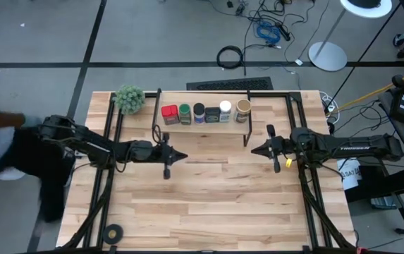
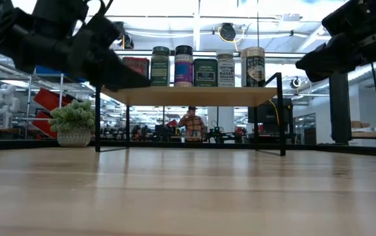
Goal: Shelf spices
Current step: Return to Home Position
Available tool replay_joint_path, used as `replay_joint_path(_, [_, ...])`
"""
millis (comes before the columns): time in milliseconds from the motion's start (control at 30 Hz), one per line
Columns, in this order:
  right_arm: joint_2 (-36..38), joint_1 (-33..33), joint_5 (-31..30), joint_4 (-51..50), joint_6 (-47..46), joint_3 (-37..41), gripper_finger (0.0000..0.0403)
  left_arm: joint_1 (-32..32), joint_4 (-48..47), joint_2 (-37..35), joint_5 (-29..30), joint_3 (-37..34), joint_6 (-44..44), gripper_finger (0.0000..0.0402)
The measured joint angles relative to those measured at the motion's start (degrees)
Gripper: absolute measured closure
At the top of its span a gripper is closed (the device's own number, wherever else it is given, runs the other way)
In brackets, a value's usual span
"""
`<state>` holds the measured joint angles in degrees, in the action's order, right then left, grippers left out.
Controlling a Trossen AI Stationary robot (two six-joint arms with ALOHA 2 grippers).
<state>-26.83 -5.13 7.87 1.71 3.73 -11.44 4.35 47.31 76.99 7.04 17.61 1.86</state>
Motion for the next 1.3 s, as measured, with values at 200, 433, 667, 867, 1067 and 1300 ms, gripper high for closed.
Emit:
replay_joint_path(200, [-0.09, 0.0, 1.16, 2.62, -1.2, 3.73, 0.0403, -0.28, 2.02, 0.0, -0.71, -3.41, -0.48, 0.0389])
replay_joint_path(433, [-0.07, 0.0, 3.01, 5.77, -1.31, 6.26, 0.0403, -0.28, 3.81, -0.52, -0.76, -5.63, -0.05, 0.0389])
replay_joint_path(667, [-0.07, 0.0, 2.51, 10.62, -1.53, 8.68, 0.0403, -0.28, 6.75, -3.97, -0.14, -9.82, -0.37, 0.0389])
replay_joint_path(867, [-0.07, 0.0, 2.46, 10.63, -1.55, 8.76, 0.0403, -0.28, 8.05, -8.19, -0.05, -13.19, -1.38, 0.0389])
replay_joint_path(1067, [-0.07, 0.0, 2.46, 10.22, -1.55, 8.76, 0.0403, -0.28, 11.64, -10.82, 0.05, -17.2, -1.52, 0.0389])
replay_joint_path(1300, [-0.07, 0.0, 2.82, 11.07, -1.61, 10.79, 0.0403, -0.28, 10.2, -12.53, -0.42, -17.2, -0.08, 0.0389])
